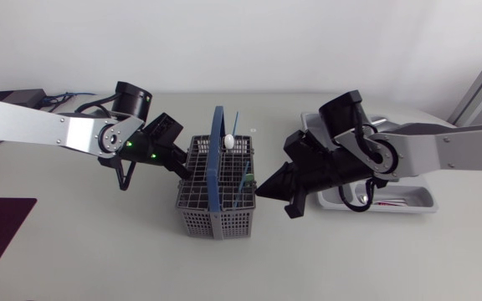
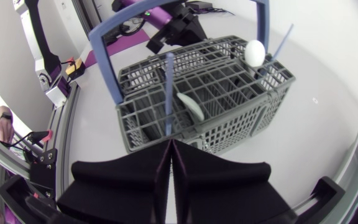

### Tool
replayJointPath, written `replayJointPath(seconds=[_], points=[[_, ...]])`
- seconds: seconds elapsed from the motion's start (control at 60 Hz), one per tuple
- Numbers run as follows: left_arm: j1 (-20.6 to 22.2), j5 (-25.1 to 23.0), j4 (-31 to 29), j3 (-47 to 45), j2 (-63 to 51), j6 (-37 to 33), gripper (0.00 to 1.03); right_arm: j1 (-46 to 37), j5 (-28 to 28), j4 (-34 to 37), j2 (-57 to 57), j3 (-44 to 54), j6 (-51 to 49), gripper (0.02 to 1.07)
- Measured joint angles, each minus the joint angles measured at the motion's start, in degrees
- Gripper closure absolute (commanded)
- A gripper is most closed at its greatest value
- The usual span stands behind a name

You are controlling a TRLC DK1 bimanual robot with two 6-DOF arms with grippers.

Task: Unload the cutlery basket into the drawer organizer.

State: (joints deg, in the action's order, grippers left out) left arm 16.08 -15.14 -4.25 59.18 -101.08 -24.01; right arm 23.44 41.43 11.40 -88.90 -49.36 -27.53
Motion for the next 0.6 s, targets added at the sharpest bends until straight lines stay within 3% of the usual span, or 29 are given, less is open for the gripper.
replayJointPath(seconds=[0.3,0.433,0.6], points=[[-1.97,-1.22,-3.85,0.26,2.84,-0.11,0.90,-3.50,-2.67,-1.01,3.08,0.94,0.00,1.00],[-3.80,-2.03,-9.14,-3.61,12.74,-1.84,0.90,-6.67,-4.44,-4.52,1.14,-0.57,0.22,1.00],[-3.02,-3.76,-17.25,-7.54,22.75,-4.74,0.90,-8.44,-5.75,-9.53,-5.22,-5.25,1.95,1.00]])
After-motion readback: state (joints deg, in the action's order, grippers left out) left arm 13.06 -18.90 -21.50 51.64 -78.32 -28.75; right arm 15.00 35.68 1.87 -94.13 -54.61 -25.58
